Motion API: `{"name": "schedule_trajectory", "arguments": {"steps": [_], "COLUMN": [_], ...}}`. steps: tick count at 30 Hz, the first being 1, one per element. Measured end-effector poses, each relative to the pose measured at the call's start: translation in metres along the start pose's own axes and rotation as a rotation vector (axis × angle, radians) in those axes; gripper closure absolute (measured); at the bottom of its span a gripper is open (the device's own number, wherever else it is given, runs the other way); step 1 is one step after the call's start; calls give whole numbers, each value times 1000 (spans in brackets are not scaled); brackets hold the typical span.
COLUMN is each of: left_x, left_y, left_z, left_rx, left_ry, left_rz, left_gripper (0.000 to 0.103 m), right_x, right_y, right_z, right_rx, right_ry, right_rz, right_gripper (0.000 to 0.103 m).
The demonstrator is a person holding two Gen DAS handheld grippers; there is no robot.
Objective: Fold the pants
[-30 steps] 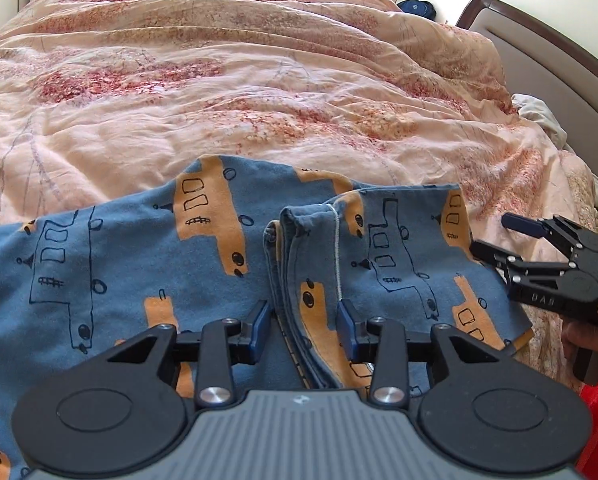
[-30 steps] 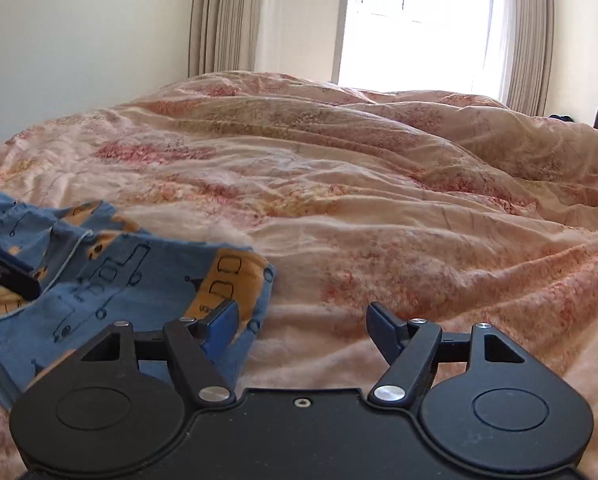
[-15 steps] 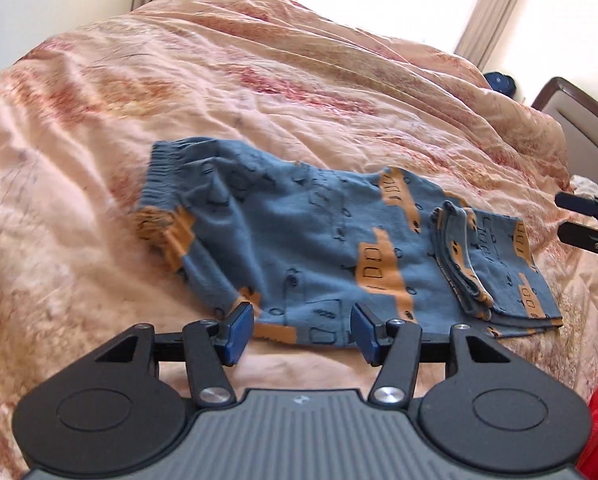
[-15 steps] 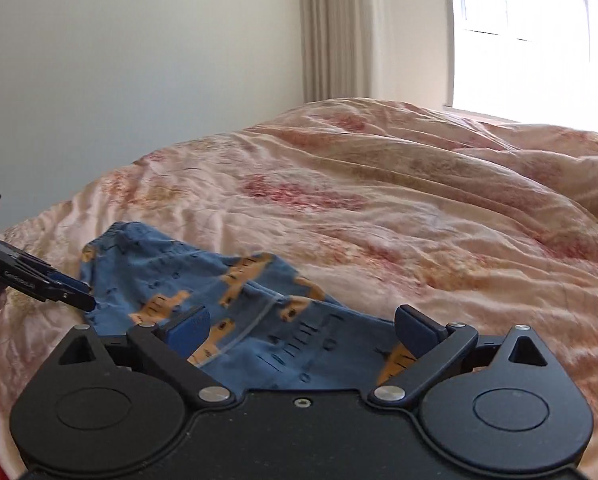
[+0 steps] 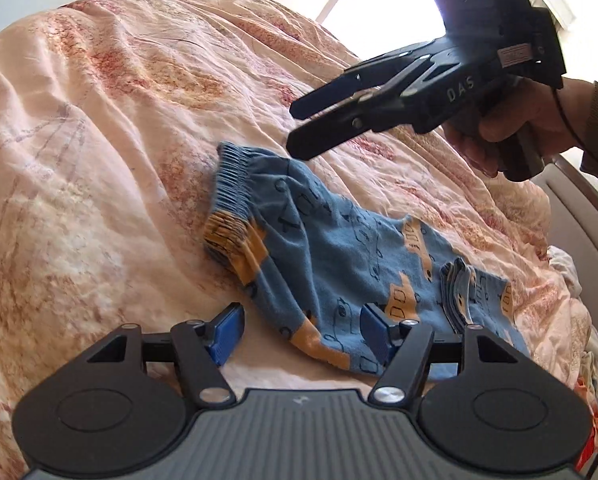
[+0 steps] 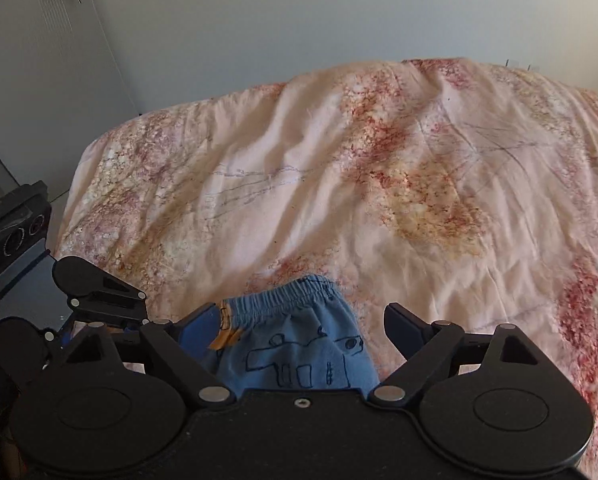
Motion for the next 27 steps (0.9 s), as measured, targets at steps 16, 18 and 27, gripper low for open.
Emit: {"name": "schedule_trajectory", "arguments": {"steps": [16, 18, 27], "left_x": [-20, -16, 7], "left_y": [-20, -29, -55], "left_z": [1, 3, 26], "left_rx": [39, 57, 94], "left_ry": [34, 48, 170], "left_rz": [-77, -69, -62], "left_gripper": [30, 27, 86], "right_x": [9, 8, 6], "right_y": [7, 7, 24], "right_z": [28, 3, -61], "right_rx": [-90, -26, 102], "right_ry": [-139, -143, -117], "right_rz": [-38, -21, -4], "right_gripper": [86, 86, 85]}}
Point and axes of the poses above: each gripper's, at about its wrist camera, not at the fingertips, and z roughly the way its jaws point, x to its right, y to its underside, the point moved 10 cm from there along z, roughly the way its jaws point, and after that the axes turned 1 degree about -y, right-handed, at the moved point
